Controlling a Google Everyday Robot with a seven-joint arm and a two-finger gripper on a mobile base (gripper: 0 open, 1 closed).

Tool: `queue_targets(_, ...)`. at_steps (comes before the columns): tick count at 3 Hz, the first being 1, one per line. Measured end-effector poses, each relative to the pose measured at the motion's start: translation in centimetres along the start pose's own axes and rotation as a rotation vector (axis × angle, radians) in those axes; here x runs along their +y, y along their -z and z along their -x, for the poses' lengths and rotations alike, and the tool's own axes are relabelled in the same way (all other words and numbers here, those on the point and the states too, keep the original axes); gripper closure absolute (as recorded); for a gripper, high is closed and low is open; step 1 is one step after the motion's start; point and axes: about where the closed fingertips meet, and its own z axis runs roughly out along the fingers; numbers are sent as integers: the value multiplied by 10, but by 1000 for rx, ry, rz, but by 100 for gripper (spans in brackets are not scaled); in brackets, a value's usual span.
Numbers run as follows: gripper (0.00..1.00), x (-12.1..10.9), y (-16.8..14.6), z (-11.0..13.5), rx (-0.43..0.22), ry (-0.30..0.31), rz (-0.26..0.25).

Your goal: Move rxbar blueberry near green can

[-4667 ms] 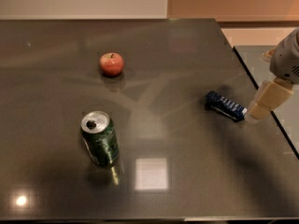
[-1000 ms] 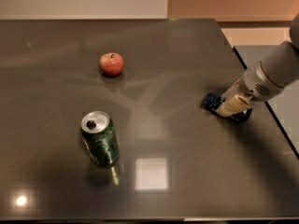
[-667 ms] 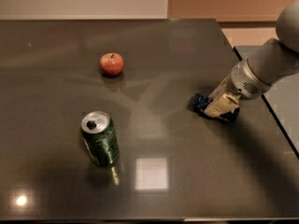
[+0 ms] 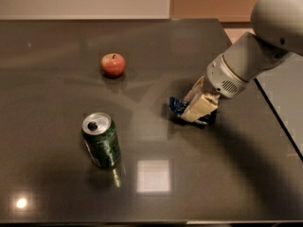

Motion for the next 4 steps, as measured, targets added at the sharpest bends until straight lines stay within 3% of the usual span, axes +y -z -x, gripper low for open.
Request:
queue_targets(3,100,70,-43,58,-15,169,138)
queue_targets(4,82,88,-56,68,-4,204,162)
